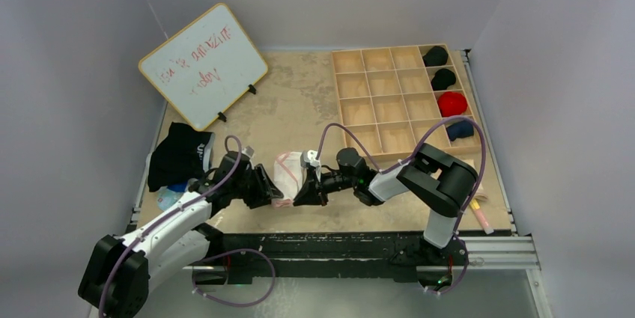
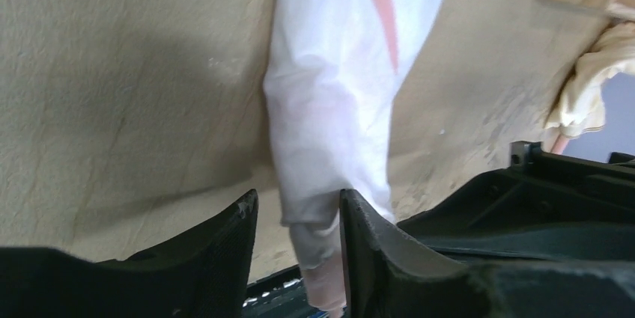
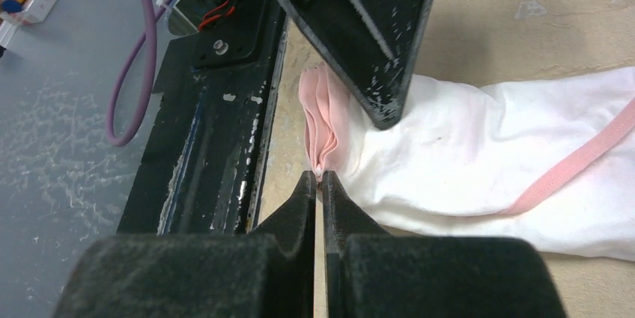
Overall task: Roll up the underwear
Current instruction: Roll the underwear to the center of the board.
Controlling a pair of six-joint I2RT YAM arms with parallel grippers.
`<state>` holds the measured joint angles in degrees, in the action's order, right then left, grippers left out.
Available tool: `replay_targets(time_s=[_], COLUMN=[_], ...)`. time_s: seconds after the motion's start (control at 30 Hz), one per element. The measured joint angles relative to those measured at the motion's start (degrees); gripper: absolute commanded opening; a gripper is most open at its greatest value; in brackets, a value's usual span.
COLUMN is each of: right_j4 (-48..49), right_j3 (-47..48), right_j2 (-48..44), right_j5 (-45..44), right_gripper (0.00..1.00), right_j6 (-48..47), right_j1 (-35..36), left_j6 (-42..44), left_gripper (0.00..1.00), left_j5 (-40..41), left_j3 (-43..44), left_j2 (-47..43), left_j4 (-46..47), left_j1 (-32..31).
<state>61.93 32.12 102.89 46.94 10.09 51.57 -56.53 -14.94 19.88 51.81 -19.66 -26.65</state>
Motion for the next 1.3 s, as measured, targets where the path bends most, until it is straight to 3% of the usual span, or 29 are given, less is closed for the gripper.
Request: replay_targets(time_s=[0.2,0.43,1.03,1.3], right_j4=[-0.4,-0.7,-4.2,-3.4], right_j3=[0.0,0.0,0.5,0.5], right_j2=[0.0,0.0,1.4,2.6], right_j5=[-1.0,-1.9,-2.4,-2.4], right_gripper=[0.0,0.0,0.0,0.0], right_j6=[0.0,1.5,5.9,8.5], right_j1=[0.0,0.0,0.0,-0.3], left_j6=[-1.5,-1.4,-3.0,-4.0], left_gripper=[0.32,0.3,0.62,0.66], left_j5=[-0.4,-0.2,6.8,11.2], left_j3=[-1.4,-1.4,0.7,2.9], left_j2=[1.2,1.4,-3.2,-7.1], left_j4=[-2.6,-3.3,-8.8,-12.4], left_j1=[0.0,0.0,0.0,0.0])
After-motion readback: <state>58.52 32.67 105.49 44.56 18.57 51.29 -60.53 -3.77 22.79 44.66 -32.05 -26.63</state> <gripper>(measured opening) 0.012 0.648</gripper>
